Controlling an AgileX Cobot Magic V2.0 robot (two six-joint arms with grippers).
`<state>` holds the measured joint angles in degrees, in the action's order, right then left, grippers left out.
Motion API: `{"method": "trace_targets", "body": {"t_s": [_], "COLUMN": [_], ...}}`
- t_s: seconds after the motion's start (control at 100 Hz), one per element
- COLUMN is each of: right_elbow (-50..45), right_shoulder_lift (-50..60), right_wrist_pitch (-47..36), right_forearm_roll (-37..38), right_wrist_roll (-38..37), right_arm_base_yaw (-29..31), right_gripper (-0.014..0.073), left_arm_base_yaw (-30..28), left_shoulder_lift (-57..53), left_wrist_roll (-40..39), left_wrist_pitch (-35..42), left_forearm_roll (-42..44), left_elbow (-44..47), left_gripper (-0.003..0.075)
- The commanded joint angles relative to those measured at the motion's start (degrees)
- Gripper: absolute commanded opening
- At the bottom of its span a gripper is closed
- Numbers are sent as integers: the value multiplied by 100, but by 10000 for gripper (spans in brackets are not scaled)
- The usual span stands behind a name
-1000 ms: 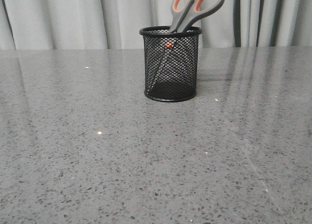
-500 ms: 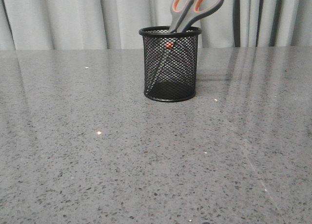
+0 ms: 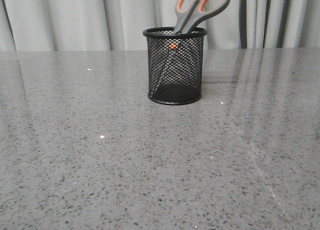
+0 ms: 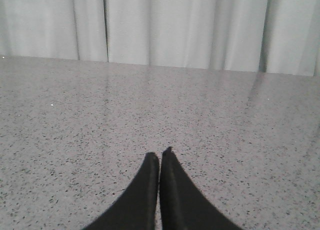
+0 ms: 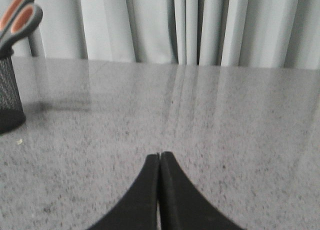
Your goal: Put scissors into bucket
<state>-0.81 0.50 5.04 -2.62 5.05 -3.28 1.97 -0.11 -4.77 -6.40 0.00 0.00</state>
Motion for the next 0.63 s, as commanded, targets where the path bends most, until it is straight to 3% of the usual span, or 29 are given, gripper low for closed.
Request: {"method": "trace_targets", "body": {"t_s": [0.0,0.62], "right_elbow": [-29,-29], "right_shoulder_lift": [132,132], "right_wrist_pitch": [-200,-143], "right_forearm_roll": [158,308], "right_wrist_roll": [-23,-23], "right_arm_base_yaw": [46,46], "right_gripper": [-74,-74], "left_arm_base_yaw": [-13,-13], "left_shoulder_lift": [-159,-159], "left_wrist_roll": [-64,-64], "left_wrist_pitch": [428,428], "left_forearm_roll": [-47,-47], "left_elbow": [227,227], "left_gripper": [-20,-20]}}
